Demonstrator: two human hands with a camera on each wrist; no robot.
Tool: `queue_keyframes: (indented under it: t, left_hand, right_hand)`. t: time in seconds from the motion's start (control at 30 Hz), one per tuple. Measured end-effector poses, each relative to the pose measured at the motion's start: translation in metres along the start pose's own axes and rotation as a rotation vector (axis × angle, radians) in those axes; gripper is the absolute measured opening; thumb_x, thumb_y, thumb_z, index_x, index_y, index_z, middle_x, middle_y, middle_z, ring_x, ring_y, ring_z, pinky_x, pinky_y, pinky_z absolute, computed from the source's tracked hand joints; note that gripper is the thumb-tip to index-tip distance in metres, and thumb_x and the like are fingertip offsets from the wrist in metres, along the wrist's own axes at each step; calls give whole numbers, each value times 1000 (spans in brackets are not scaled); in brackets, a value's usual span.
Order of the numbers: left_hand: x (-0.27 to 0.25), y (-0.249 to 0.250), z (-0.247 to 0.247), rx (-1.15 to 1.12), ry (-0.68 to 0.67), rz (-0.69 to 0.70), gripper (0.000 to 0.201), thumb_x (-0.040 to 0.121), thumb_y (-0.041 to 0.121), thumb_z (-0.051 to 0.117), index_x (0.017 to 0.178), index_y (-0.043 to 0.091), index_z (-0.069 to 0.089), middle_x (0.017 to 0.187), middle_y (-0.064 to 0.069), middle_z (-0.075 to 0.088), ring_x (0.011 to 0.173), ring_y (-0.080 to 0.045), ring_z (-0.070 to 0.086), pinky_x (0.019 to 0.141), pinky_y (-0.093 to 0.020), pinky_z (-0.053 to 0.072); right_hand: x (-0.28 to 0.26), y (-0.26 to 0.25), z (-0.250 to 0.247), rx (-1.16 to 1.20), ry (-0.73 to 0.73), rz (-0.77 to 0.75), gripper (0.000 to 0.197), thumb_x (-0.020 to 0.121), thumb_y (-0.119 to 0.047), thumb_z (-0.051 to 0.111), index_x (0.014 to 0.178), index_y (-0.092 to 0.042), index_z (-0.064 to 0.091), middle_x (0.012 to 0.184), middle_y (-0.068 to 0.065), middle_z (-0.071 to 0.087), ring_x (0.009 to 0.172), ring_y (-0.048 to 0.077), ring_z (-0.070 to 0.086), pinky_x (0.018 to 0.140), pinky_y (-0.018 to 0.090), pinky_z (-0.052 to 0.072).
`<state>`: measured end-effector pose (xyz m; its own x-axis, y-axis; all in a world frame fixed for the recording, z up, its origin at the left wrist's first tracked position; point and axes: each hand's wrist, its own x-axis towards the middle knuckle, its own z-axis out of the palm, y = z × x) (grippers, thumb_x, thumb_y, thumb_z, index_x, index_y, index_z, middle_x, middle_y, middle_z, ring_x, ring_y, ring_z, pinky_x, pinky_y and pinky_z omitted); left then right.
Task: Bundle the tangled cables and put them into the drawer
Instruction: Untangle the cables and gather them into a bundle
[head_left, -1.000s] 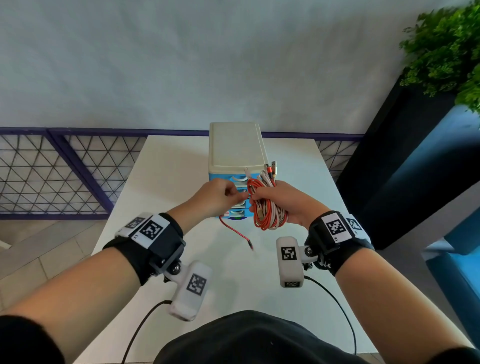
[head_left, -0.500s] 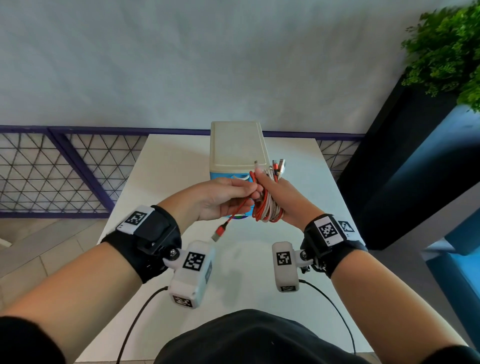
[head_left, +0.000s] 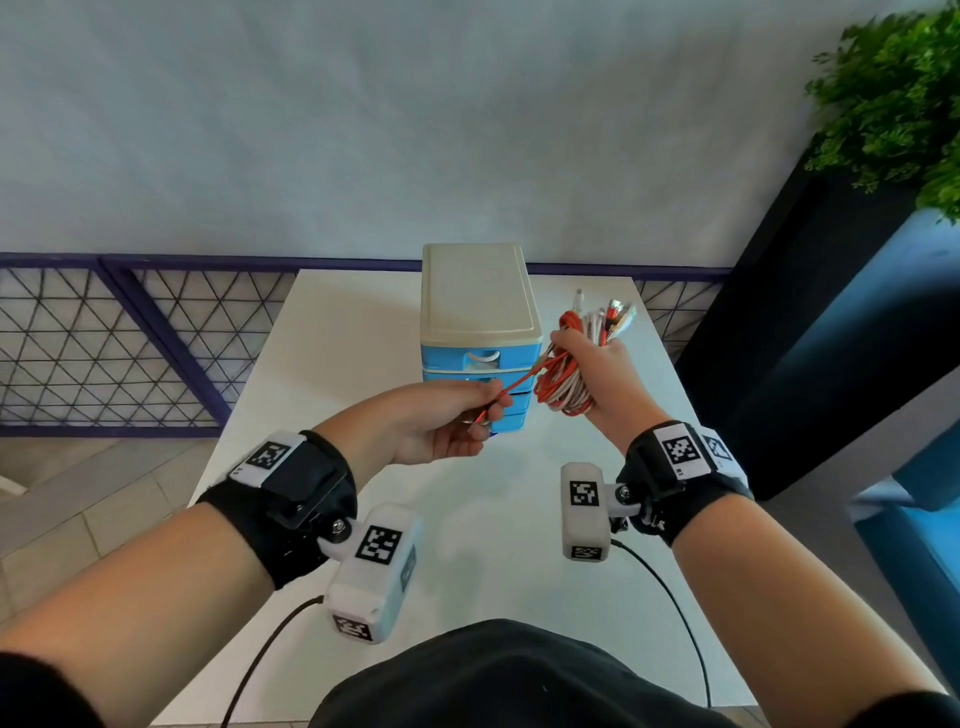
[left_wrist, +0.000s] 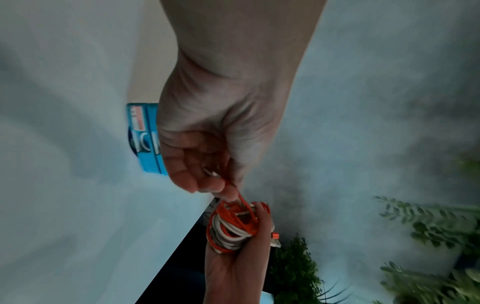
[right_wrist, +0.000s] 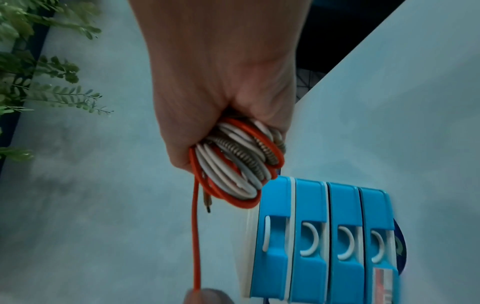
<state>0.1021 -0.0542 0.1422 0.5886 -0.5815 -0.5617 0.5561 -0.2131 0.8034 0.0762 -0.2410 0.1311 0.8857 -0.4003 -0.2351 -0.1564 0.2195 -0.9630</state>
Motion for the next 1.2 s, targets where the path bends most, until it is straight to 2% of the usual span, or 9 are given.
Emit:
queue_keyframes:
  t: [0.13, 0.3, 0.4, 0.5, 0.57, 0.73, 0.87, 1.0, 1.2]
  left_hand:
    - [-3, -6, -2, 158, -74, -25, 15, 96, 24, 51, 88, 19, 62, 77, 5, 59, 52, -5, 51, 56, -18, 51]
    - [1, 6, -2, 897, 133, 418, 12, 86, 13, 66, 77, 20, 64, 79, 10, 62, 67, 0, 54, 59, -8, 40]
    - [5, 10, -5, 818, 228, 608, 25, 75, 6, 76, 72, 26, 60, 76, 14, 62, 65, 3, 55, 66, -14, 43]
    - [7, 9, -5, 768, 319, 708, 27, 72, 2, 76, 78, 21, 58, 75, 12, 60, 61, 0, 52, 62, -14, 43]
    - [8, 6, -4, 746, 362, 744, 29, 74, -3, 71, 86, 17, 55, 77, 12, 58, 61, 1, 53, 59, -11, 44]
    - [6, 3, -4, 700, 344, 764, 46, 71, 2, 78, 102, 16, 47, 99, 4, 56, 64, -10, 54, 65, -24, 53]
    - [3, 2, -3, 764, 340, 818, 53, 70, 5, 80, 109, 21, 47, 96, 4, 53, 66, -11, 57, 64, -15, 49]
    - [4, 1, -3, 753, 386, 875, 41, 70, 2, 78, 105, 16, 60, 104, 0, 58, 74, -8, 62, 71, -11, 49]
    - [5, 2, -3, 806, 397, 961, 27, 72, 3, 76, 94, 11, 65, 93, 0, 55, 76, -15, 65, 72, -9, 46]
  right_hand:
    - [-2, -2, -4, 44, -51, 22, 16, 86, -19, 70, 90, -8, 58, 71, 7, 62, 60, 20, 64, 62, 38, 54]
    - [-6, -4, 0, 43, -300, 216, 20, 87, -25, 68, 94, -8, 61, 79, 8, 68, 74, 23, 68, 76, 39, 58]
    - [-12, -9, 4, -26, -390, 261, 17, 90, -24, 64, 94, -7, 62, 78, 10, 69, 69, 23, 69, 66, 33, 59]
    - [-18, -13, 9, -47, -457, 276, 11, 91, -15, 60, 97, -5, 61, 78, 12, 68, 69, 24, 68, 65, 35, 59]
    - [-20, -14, 13, -79, -483, 265, 9, 91, -9, 57, 98, -4, 60, 81, 14, 68, 71, 24, 67, 67, 36, 58]
    - [-23, -11, 19, -55, -482, 257, 6, 91, -7, 57, 96, -6, 60, 78, 12, 66, 66, 22, 67, 59, 32, 57]
    - [-24, -9, 20, -8, -468, 280, 8, 92, -11, 56, 96, -6, 60, 76, 11, 67, 64, 22, 66, 58, 32, 57]
    - [-24, -9, 19, 92, -477, 305, 15, 95, -16, 49, 94, -8, 61, 75, 9, 68, 64, 21, 65, 65, 33, 54]
    - [-27, -12, 20, 123, -550, 258, 28, 92, -36, 57, 91, -12, 70, 80, 8, 69, 68, 19, 68, 64, 31, 57]
